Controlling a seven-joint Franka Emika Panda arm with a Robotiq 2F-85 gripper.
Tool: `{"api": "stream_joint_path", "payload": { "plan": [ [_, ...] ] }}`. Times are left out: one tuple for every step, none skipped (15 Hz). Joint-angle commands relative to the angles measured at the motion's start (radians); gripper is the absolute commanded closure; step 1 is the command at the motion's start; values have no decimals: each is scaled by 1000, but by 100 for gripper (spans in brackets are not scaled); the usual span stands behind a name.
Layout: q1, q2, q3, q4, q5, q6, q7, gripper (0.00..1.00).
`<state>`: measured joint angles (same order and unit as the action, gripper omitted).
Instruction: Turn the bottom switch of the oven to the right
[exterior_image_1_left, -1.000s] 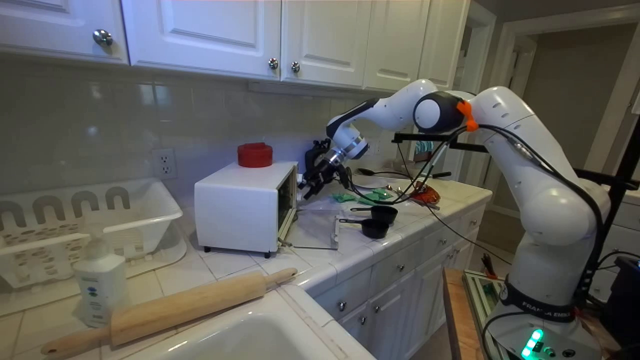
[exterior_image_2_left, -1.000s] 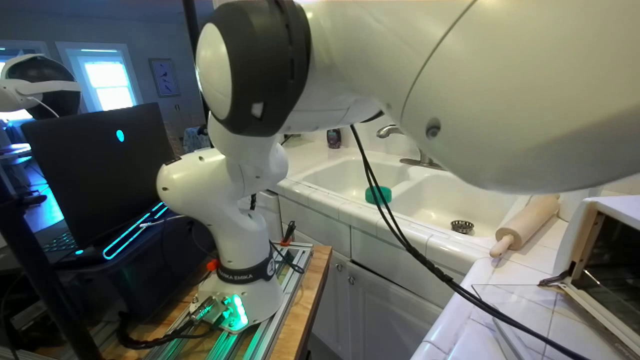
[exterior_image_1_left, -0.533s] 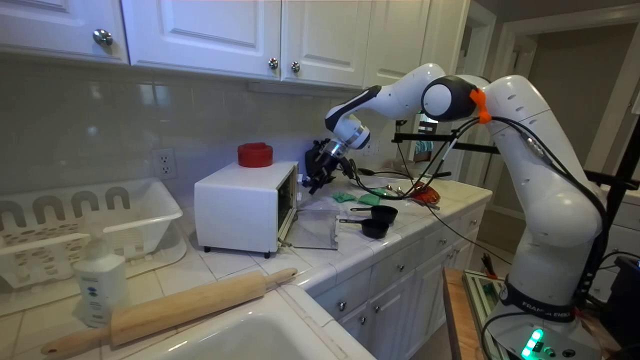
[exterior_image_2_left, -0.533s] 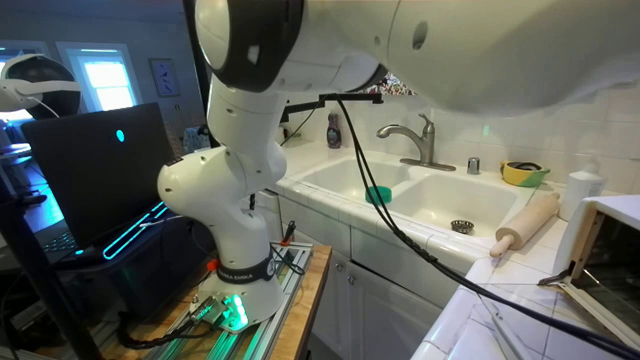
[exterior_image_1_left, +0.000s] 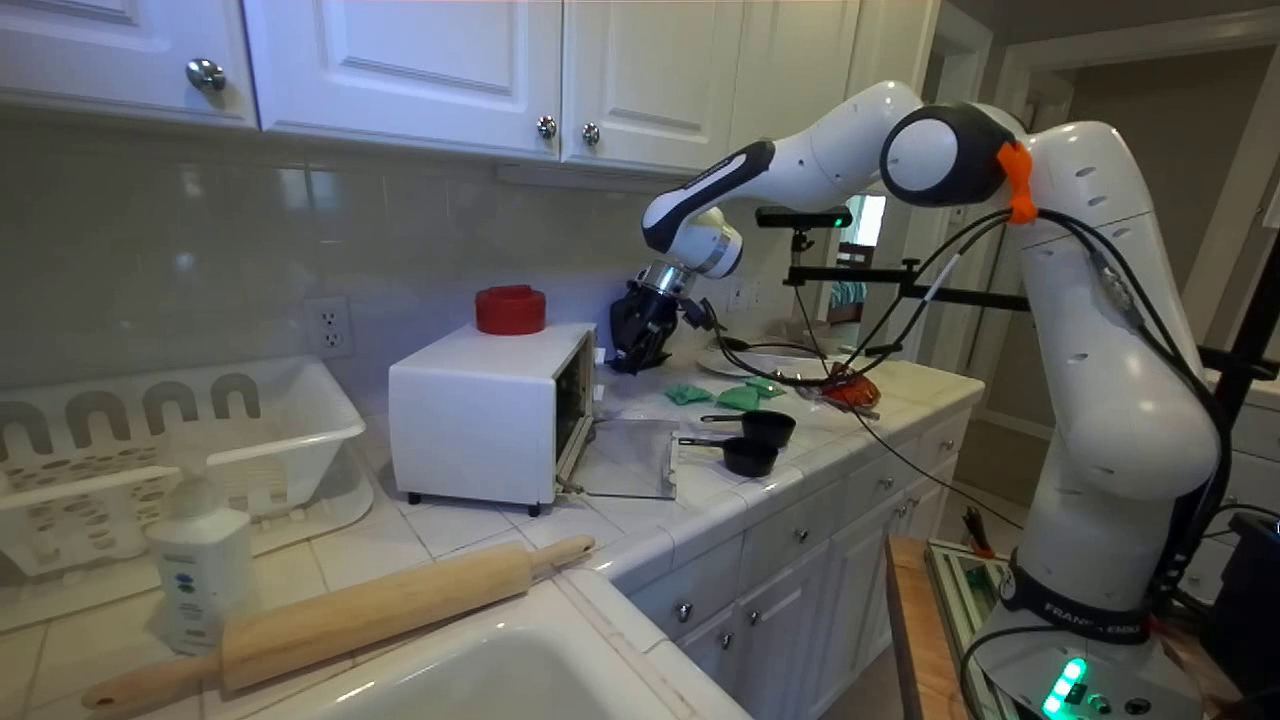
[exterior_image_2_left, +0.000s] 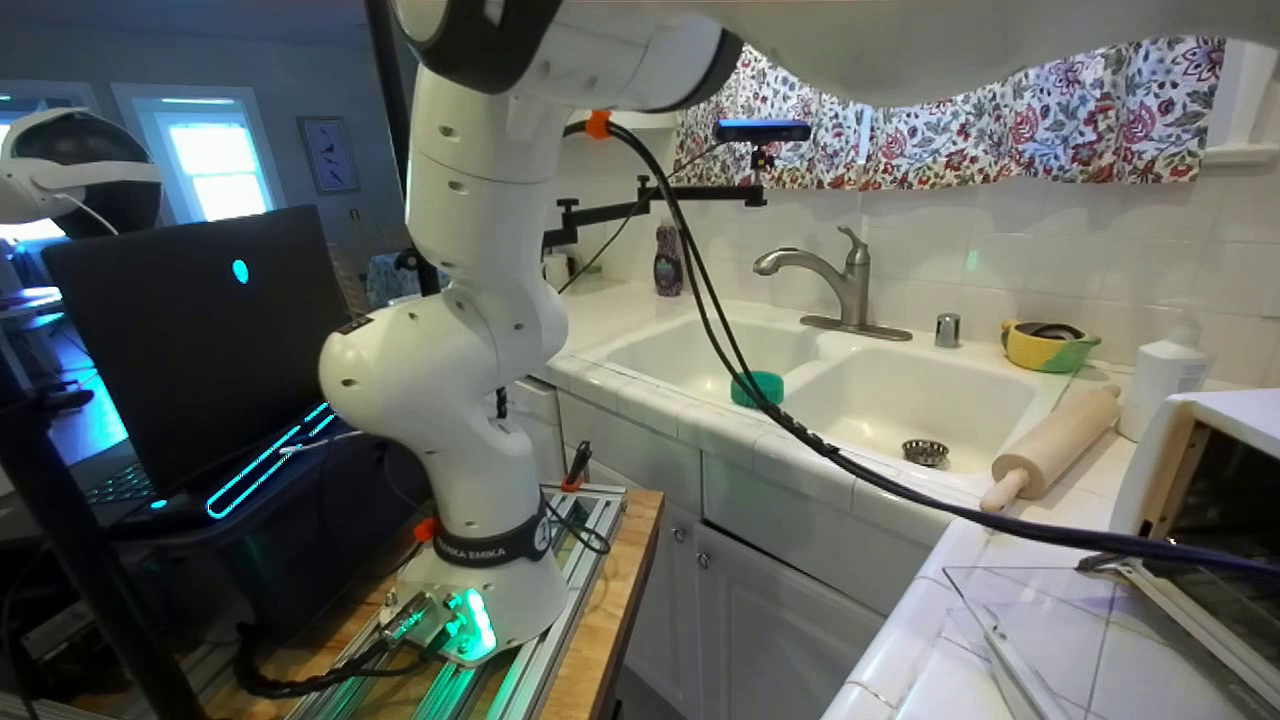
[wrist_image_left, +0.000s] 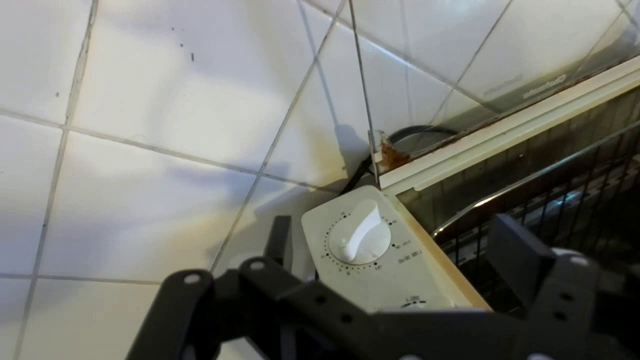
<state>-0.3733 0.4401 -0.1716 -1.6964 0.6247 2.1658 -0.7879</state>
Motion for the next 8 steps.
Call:
{"api": "stream_joint_path", "payload": {
  "plan": [
    [75,-132,-6,-188,-145,172,136,0],
    [90,-158,-2,-225,-196,185,181,0],
    [106,-183,-1,-259,-245,205,231,0],
    [125,-216,-3,-296,-300,207,290,0],
    [145,-239,-9,-323,-360,212,369,0],
    [152,-267,-2,-350,-392,214,407,0],
    [166,-293,-7,-369,-438,204,480,0],
    [172,-325,-5,-385,-465,179,517,0]
  ]
}}
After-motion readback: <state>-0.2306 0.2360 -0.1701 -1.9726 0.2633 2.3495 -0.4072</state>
